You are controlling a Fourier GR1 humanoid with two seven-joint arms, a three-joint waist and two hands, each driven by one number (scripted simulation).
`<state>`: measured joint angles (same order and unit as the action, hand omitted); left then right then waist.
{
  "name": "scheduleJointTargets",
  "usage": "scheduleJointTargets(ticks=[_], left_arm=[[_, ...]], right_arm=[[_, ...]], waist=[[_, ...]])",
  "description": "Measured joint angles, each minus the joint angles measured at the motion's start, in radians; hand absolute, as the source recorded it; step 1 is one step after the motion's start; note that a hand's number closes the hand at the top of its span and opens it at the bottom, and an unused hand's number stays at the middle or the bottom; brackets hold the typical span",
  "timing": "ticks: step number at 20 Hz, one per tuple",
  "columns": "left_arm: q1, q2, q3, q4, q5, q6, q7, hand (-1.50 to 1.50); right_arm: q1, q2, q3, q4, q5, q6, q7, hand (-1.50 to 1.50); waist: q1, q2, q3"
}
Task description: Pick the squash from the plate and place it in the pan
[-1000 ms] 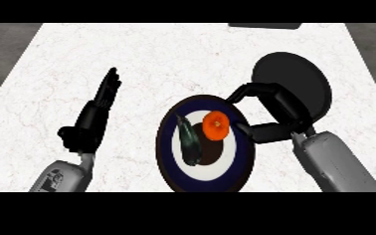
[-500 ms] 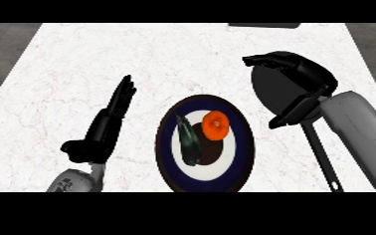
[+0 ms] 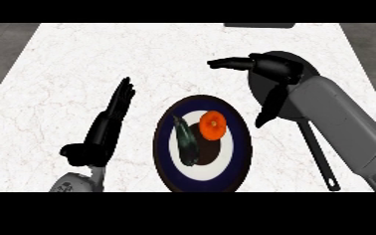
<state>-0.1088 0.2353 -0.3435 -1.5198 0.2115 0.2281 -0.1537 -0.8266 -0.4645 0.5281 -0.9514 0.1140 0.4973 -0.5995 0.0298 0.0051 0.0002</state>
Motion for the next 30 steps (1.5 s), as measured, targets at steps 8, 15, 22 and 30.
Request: scheduleJointTargets(ticks=[8,15,22,30], left_arm=[[0.022,-0.001,0.008,-0.021,-0.007,-0.008,0.007,0.00],[0.043,-0.012,0.029,-0.023,-0.027,-0.023,0.000,0.00],[0.044,-0.039,0.050,-0.046,-0.055,-0.030,0.027,0.00],[0.057,-0.044,0.087,-0.064,-0.069,-0.073,0.048,0.00]], right_arm=[[-0.044,0.073,0.189,-0.001,0.268,-0.050,0.025,-1.50],[-0.022,0.131,0.220,0.029,0.442,-0.084,0.050,-1.50],[0.062,0.189,0.186,0.018,0.560,-0.098,0.077,-1.50],[0.054,0.257,0.077,0.122,0.637,-0.092,0.030,-1.50]], waist=[[-0.010,-0.003,0.000],[-0.020,-0.004,0.000],[-0.025,-0.005,0.000],[-0.021,-0.004,0.000]])
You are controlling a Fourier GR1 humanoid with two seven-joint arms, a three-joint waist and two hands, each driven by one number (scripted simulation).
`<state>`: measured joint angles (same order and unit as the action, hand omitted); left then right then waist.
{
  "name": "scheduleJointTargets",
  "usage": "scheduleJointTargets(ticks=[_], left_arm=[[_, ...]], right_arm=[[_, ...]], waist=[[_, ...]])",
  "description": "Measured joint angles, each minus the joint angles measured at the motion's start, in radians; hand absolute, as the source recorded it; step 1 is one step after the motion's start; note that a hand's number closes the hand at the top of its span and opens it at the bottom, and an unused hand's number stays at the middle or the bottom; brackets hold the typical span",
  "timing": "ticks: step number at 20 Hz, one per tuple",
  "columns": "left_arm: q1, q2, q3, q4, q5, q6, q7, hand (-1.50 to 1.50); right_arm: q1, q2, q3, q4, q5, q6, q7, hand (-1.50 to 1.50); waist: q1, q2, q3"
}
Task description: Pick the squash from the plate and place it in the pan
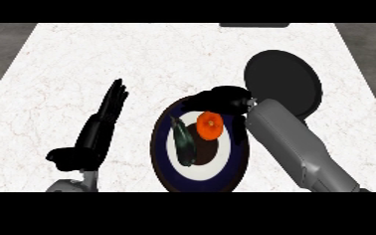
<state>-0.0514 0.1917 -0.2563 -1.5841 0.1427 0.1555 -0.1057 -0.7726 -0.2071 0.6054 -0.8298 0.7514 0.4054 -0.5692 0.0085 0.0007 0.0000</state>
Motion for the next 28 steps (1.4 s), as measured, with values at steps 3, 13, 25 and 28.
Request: scheduleJointTargets(ticks=[3,13,25,28], left_arm=[[0.010,-0.006,0.012,0.006,-0.007,-0.016,-0.011,0.00],[0.020,-0.037,0.025,0.007,-0.039,-0.039,-0.019,0.00],[0.015,-0.063,0.044,0.010,-0.062,-0.057,-0.011,0.00],[0.015,-0.080,0.038,0.016,-0.080,-0.046,-0.011,0.00]], right_arm=[[-0.004,0.043,-0.024,0.024,0.035,0.000,0.006,-1.50],[-0.026,0.105,-0.040,0.198,0.189,-0.074,-0.064,1.50],[-0.071,0.164,-0.085,0.319,0.313,-0.281,-0.179,1.50],[-0.062,0.170,-0.123,0.305,0.305,-0.315,-0.185,1.50]], waist=[[0.000,0.000,0.000],[0.004,-0.002,-0.001],[0.004,-0.013,-0.001],[0.001,-0.009,-0.001]])
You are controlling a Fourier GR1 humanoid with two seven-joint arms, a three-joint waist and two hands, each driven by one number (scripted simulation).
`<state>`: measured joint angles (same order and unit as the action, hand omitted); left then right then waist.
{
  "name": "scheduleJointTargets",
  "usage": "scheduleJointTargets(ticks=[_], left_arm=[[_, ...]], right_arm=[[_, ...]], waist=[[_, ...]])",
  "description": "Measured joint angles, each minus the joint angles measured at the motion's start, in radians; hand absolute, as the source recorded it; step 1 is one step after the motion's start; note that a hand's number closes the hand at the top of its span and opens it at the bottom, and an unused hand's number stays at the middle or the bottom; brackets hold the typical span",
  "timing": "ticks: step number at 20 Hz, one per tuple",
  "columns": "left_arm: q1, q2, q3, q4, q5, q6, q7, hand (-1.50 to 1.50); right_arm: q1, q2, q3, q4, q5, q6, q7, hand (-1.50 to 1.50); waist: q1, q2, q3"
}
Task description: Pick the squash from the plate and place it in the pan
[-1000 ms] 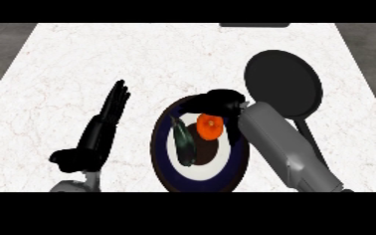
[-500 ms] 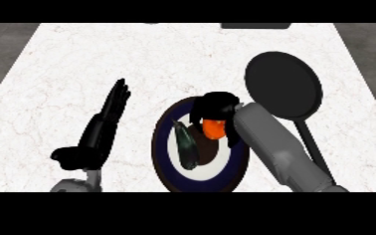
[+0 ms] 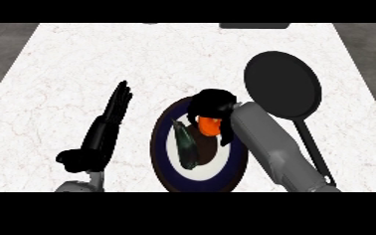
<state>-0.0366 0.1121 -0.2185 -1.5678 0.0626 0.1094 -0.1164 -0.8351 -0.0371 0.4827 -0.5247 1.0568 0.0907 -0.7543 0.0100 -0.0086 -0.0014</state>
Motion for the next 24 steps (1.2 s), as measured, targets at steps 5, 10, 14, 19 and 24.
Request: scheduleJointTargets(ticks=[5,10,14,19,24], left_arm=[[0.015,0.012,0.021,0.001,0.008,-0.002,-0.004,0.00],[0.028,0.016,0.032,0.007,0.014,-0.001,-0.003,0.00],[0.020,0.008,0.026,0.015,0.014,-0.002,0.003,0.00],[0.011,0.004,0.019,0.013,0.010,-0.006,0.003,0.00],[0.024,-0.003,0.007,0.004,-0.003,-0.003,-0.003,0.00]], right_arm=[[0.032,0.023,-0.148,0.008,-0.074,-0.067,0.319,1.50],[0.058,0.033,-0.265,-0.018,-0.124,-0.240,0.701,1.50],[0.033,0.036,-0.255,-0.109,-0.109,-0.401,0.967,1.50],[0.021,0.037,-0.166,-0.279,-0.096,-0.541,1.274,1.50],[0.063,0.037,-0.075,-0.466,-0.052,-0.613,1.563,1.50]], waist=[[-0.031,-0.005,-0.001],[-0.050,-0.015,-0.001],[-0.036,-0.019,-0.001],[-0.019,-0.016,-0.001],[-0.018,-0.008,0.000]])
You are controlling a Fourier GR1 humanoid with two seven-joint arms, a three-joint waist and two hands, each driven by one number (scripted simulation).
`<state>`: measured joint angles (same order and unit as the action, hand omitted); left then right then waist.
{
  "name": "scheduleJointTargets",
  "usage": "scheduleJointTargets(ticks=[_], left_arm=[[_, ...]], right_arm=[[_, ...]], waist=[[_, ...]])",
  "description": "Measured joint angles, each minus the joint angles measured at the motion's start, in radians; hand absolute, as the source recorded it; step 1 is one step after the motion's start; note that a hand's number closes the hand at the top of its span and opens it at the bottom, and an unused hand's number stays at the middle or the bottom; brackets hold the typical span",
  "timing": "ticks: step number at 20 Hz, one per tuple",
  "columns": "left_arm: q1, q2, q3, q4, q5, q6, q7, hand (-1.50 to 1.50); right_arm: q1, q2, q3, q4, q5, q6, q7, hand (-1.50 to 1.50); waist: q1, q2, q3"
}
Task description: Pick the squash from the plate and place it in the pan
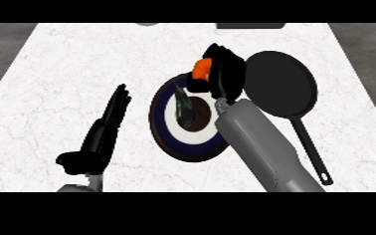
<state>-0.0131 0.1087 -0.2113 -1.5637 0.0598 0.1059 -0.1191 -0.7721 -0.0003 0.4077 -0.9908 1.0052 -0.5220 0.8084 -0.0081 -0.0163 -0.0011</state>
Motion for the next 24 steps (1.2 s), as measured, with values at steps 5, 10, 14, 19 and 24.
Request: scheduleJointTargets(ticks=[5,10,14,19,24], left_arm=[[-0.025,-0.003,0.014,0.000,0.001,-0.003,0.016,0.00],[-0.030,-0.015,0.011,0.009,-0.013,-0.004,0.007,0.00],[-0.028,-0.007,0.019,-0.011,-0.008,-0.014,0.026,0.00],[-0.035,-0.017,0.016,0.006,-0.013,-0.022,0.011,0.00],[-0.037,-0.020,0.019,0.004,-0.016,-0.029,0.011,0.00]], right_arm=[[0.097,-0.007,0.006,-0.123,0.061,-0.055,0.101,1.50],[0.154,-0.072,-0.077,-0.134,0.084,-0.110,0.056,1.50],[0.192,-0.140,-0.134,-0.087,0.127,-0.176,0.000,1.50],[0.159,-0.205,-0.241,0.047,0.123,-0.308,-0.099,1.50],[0.121,-0.268,-0.348,0.181,-0.026,-0.418,-0.290,1.50]], waist=[[0.001,0.009,0.001],[0.005,0.014,0.001],[0.010,0.016,0.001],[0.020,0.021,0.002],[0.027,0.024,0.003]])
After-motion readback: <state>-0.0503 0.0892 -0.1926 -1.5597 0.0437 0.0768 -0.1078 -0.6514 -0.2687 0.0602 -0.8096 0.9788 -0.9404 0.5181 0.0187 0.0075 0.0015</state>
